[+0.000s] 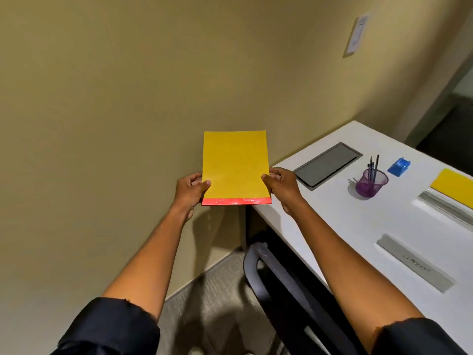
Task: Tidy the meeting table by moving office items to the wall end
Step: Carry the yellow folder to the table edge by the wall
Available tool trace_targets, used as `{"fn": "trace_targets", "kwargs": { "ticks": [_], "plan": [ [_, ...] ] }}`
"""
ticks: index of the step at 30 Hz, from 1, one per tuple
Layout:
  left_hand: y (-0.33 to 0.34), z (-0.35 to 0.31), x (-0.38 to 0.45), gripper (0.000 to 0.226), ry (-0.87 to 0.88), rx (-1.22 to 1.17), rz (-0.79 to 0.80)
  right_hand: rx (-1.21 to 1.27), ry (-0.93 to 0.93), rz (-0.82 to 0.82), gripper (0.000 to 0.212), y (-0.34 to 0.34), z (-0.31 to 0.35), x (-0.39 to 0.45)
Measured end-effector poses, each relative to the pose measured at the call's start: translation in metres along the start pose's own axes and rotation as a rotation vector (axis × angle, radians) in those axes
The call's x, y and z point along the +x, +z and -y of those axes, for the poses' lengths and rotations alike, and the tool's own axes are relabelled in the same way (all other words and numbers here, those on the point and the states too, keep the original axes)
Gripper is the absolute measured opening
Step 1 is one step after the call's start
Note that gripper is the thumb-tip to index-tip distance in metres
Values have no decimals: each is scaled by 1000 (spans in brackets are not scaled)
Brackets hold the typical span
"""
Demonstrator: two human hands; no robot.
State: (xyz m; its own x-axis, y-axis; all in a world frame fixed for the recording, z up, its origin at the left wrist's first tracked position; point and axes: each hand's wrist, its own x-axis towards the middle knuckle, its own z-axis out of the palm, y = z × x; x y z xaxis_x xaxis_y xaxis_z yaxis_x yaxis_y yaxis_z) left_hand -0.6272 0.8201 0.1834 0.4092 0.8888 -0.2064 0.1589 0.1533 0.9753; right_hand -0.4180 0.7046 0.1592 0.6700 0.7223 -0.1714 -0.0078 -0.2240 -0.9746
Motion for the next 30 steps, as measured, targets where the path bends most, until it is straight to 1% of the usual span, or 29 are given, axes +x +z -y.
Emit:
{"fn": "trace_targets", "kwargs": {
  "ticks": [8,11,13,15,17,19,20,22,24,26,27,30],
  "plan": [
    [66,-7,126,29,29,126,232,55,68,-247,22,-28,-12,73],
    [85,-12,170,25,60,214,355,68,77,-359,13,-32,-11,91],
    [97,-16,195,27,85,267,456,67,96,-443,6,-34,-11,100],
    [110,-18,212,29,123,330,514,77,117,-499,6,-38,-13,104],
    [124,-21,225,21,146,379,557,97,149,-568,6,-42,-16,107],
    [139,-24,230,6,175,442,606,119,185,-627,6,-47,-19,107],
    [146,-26,230,12,197,482,621,132,201,-647,6,-50,-20,107],
    [159,-24,232,26,247,544,628,153,226,-681,17,-54,-25,107],
    [178,-18,239,26,262,580,627,168,244,-728,19,-63,-31,112],
    [188,-13,243,19,238,590,623,162,261,-753,10,-66,-37,115],
    [199,-9,250,20,227,592,632,156,274,-774,8,-71,-40,121],
    [216,1,258,28,210,633,640,174,317,-815,15,-77,-51,132]
  ]
}}
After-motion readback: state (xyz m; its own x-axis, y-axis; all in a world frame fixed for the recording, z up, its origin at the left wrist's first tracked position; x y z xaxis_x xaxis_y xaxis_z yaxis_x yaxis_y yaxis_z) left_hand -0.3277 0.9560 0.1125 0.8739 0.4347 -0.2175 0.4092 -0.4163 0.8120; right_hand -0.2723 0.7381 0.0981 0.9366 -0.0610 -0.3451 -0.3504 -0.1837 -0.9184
